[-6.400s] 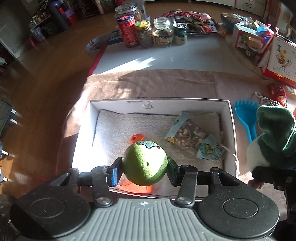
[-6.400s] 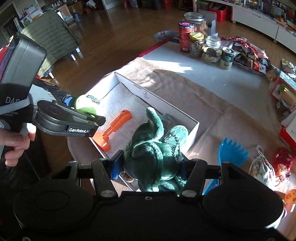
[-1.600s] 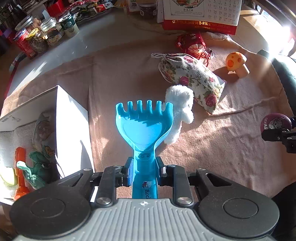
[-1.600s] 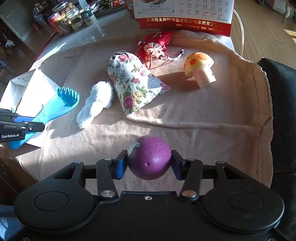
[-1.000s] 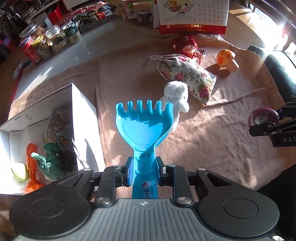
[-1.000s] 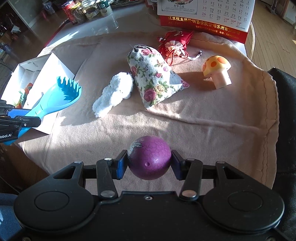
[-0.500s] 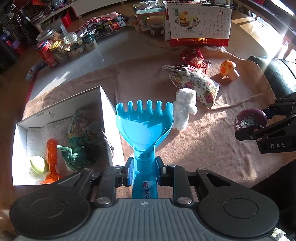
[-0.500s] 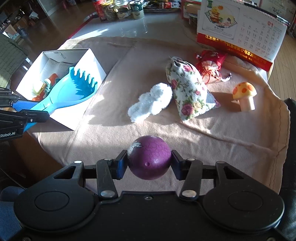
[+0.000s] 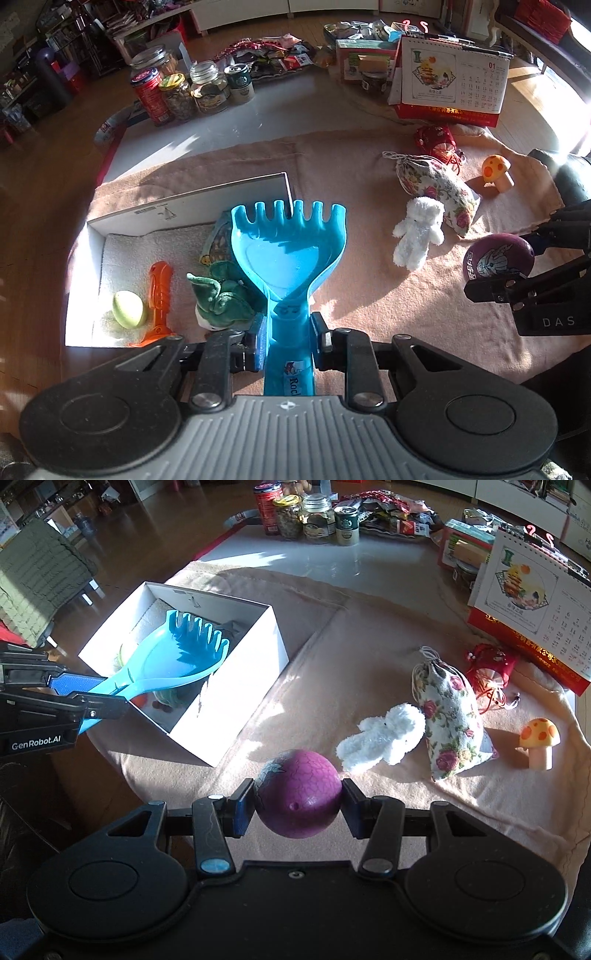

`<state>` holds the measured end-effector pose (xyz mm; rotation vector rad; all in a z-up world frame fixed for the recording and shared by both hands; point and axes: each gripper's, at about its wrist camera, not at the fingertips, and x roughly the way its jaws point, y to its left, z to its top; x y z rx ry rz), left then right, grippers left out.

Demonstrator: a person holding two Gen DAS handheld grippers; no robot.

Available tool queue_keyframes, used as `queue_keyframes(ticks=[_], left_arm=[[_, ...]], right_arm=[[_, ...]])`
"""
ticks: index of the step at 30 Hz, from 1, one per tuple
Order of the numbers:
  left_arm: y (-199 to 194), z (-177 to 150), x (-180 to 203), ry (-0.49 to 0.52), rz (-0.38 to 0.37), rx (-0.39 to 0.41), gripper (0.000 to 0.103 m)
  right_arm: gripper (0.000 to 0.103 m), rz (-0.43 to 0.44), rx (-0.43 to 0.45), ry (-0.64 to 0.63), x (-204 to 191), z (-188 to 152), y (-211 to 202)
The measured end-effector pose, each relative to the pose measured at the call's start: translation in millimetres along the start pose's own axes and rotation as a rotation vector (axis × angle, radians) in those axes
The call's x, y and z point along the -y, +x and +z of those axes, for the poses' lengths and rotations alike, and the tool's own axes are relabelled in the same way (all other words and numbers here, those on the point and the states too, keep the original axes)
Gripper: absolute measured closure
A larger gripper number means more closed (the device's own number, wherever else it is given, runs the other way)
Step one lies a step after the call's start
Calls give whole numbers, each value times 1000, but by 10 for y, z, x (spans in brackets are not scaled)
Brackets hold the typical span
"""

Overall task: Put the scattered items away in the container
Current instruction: 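Lift the blue rake and purple ball toward the white box with both grippers, then open both grippers to drop the rake and purple ball into the box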

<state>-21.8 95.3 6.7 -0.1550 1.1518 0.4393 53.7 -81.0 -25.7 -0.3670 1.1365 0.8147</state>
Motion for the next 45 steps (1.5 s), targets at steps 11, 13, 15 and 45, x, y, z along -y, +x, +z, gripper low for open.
queue_keyframes(ticks=[11,13,15,45], left_arm=[[17,47,-506,-67,33,6,79],[30,71,-609,-75,48,6,79],[47,98,-715,-81,67,5,79],[1156,359,-2180,-239,231,-118,79]], right_arm=[[53,11,15,-63,-336,306,10],[53,16,16,-73,-395,364,29],[53,21,19,-83,-458,432,47],[53,131,-71,-187,-1389,1492,1026]])
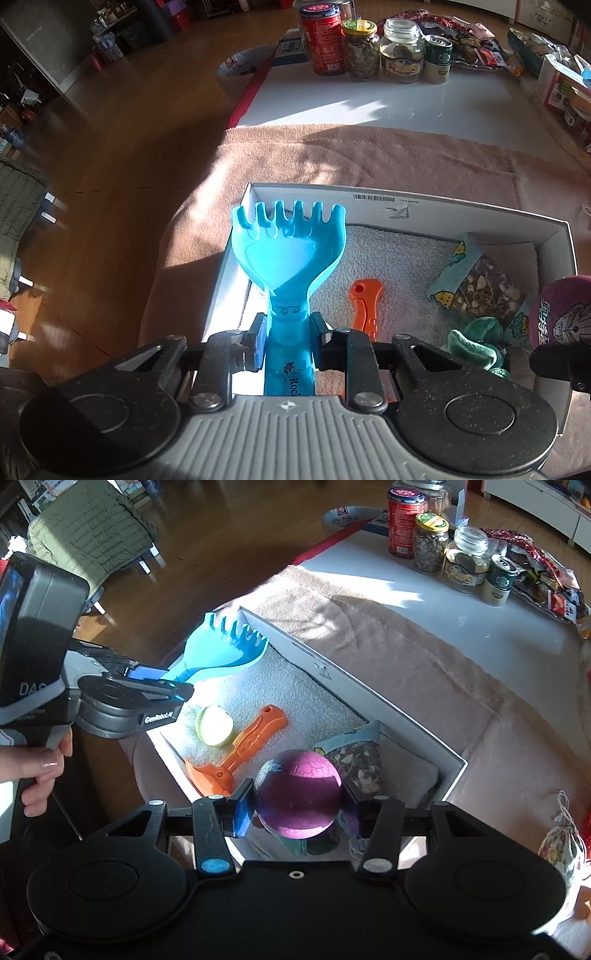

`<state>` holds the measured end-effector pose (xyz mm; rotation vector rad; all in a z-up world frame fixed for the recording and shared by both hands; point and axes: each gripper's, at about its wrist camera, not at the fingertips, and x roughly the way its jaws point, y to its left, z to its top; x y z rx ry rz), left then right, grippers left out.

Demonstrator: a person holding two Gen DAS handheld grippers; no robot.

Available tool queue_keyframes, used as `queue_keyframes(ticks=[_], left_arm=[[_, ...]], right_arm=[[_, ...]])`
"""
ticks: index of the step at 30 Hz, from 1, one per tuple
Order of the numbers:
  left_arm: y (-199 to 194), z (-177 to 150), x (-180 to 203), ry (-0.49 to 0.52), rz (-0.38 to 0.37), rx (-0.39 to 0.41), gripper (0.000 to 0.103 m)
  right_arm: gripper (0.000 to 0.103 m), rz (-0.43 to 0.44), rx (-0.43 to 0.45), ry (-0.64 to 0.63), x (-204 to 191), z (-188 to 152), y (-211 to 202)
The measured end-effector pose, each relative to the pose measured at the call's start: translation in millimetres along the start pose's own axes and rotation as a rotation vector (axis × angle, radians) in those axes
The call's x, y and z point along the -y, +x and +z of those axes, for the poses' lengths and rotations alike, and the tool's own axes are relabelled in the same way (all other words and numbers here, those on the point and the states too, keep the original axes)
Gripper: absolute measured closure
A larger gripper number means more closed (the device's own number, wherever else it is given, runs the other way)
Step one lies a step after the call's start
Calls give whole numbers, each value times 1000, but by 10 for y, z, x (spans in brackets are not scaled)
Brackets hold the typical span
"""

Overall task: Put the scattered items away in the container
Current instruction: 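Open both grippers to drop the rake and purple ball into the box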

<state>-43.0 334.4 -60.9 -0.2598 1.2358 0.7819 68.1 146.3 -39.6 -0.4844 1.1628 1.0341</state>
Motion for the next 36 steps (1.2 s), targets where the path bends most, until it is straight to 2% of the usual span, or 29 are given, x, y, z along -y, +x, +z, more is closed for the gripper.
queue_keyframes(ticks=[3,7,15,22,24,36], left_arm=[[124,0,-6,5,13,-14,78],[211,31,-47,-22,-14,-18,78],[201,99,4,-22,-9,3,76],[147,23,-91,-38,13,3,74],[110,-7,-116,-51,14,3,69],[-137,-149,-78,-41,33,0,68]], right_arm=[[53,13,-17,5,-8,89,163],[53,20,-27,13,-31,193,333],[53,30,-24,25,-71,283,453],[53,35,-9,35,-70,260,399],[52,38,-1,37,-65,244,365],[46,69,81,53,-5,160,3]])
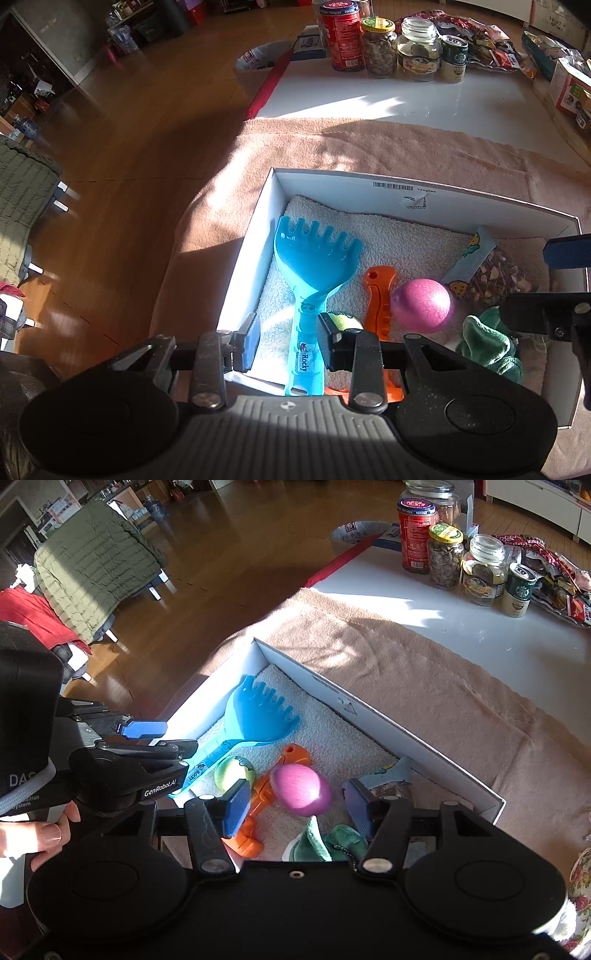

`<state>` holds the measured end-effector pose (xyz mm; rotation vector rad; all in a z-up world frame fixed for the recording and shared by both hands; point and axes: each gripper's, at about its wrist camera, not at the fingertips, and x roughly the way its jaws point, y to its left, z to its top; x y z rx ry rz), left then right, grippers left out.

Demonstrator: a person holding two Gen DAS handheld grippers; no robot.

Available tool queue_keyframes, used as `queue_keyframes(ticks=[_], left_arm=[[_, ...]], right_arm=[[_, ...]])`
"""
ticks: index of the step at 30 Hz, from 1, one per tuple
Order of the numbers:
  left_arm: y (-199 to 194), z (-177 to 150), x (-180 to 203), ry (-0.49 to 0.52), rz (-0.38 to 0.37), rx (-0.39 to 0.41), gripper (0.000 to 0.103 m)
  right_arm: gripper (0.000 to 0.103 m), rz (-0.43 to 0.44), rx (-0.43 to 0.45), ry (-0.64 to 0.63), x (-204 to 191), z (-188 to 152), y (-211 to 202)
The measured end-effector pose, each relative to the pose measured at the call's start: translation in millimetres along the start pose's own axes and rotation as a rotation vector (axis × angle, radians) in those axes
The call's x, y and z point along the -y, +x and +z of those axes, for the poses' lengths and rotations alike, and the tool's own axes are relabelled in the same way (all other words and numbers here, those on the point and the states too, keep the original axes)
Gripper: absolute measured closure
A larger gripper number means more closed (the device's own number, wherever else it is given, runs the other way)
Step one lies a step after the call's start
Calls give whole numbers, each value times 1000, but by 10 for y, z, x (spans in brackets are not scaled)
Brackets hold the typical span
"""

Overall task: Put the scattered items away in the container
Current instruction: 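Open both grippers to drop the rake and purple ball into the box, then grasp the white plush bear with the left gripper while the right grasps the floral bag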

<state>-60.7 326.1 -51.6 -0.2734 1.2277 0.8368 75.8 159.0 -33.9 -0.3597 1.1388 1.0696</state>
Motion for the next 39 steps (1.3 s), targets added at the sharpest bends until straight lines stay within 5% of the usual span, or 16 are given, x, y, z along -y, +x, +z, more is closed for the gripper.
queue_keyframes(ticks=[7,12,24,32,39], left_arm=[[-297,-127,210,23,-22,9,57],[-586,-276,570,65,-61,30,40],[-1233,-672,2149,204,-252,111,23],[-1325,-729,3291,262,-346,79,22],[-1283,-687,3712,259,-356,76,22]], right_arm=[[45,13,22,13,149,-292,-349],[36,-4,33,35,352,-637,-630],[26,-128,14,195,1319,-1935,-1258],[26,-272,-28,414,2266,-2799,-1500],[26,-341,-6,509,2755,-2977,-1650]])
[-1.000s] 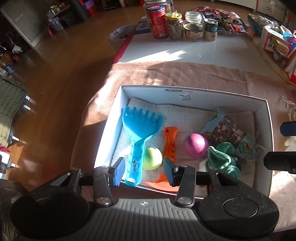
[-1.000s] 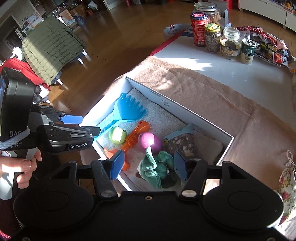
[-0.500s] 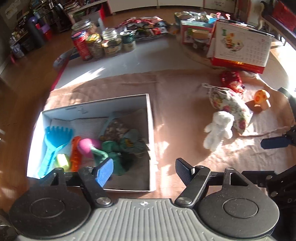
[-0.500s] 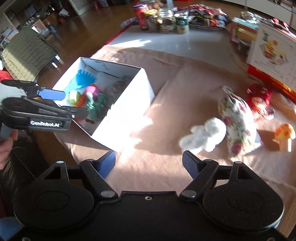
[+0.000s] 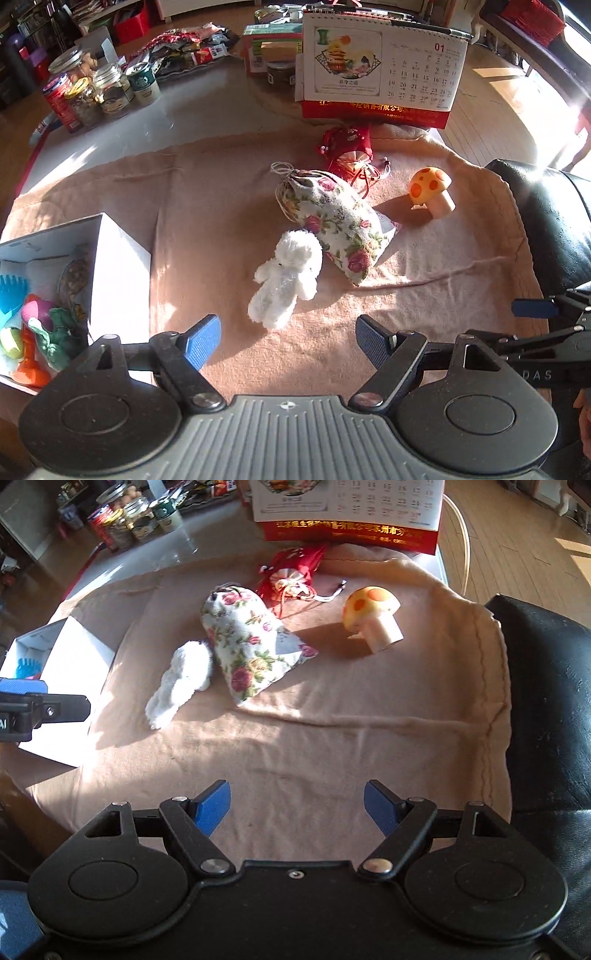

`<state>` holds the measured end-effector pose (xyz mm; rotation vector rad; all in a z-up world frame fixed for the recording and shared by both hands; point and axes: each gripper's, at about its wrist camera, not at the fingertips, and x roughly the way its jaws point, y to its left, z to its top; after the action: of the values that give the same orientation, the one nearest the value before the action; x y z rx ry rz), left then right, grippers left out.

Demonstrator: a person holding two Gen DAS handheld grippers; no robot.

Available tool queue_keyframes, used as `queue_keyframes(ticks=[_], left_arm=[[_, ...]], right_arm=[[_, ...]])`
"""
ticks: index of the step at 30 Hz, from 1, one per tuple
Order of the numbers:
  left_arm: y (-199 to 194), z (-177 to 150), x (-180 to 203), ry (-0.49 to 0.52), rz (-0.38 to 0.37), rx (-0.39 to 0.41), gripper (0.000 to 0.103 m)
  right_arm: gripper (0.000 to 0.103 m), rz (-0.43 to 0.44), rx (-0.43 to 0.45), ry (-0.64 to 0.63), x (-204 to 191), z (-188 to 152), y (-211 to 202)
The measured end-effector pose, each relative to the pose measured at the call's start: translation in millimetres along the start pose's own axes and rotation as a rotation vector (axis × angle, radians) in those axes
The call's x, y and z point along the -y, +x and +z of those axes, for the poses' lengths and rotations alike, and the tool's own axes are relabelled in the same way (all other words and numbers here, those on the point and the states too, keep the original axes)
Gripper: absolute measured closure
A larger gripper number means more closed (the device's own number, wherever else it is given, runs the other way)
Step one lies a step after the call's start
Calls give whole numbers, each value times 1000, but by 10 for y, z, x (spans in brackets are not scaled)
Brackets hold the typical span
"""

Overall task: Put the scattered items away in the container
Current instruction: 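Grasp the white plush bear with the left gripper while the right grasps the floral bag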

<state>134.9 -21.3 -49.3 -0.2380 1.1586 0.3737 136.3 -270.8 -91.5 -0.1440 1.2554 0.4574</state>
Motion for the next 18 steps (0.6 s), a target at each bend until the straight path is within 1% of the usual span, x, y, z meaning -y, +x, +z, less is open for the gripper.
queue_keyframes(ticks=[3,6,7,9,12,14,18], left_arm=[[65,-47,19,49,61,15,22],[178,-62,-41,97,146,-1,22],[212,-58,-84,100,158,-5,22],[271,-49,-211,63,160,-20,22],[369,-44,-349,15,144,-53,22],[429,-46,-372,18,148,-73,22],[461,-27,-363,22,143,-75,22]], right_arm=[[26,-21,25,14,69,130,38],[26,-33,36,11,44,296,157],[26,-37,39,6,14,364,219],[26,-42,47,-8,-58,480,337],[26,-42,54,-21,-190,661,556],[26,-34,52,-37,-286,761,689],[25,-42,45,-81,-505,951,947]])
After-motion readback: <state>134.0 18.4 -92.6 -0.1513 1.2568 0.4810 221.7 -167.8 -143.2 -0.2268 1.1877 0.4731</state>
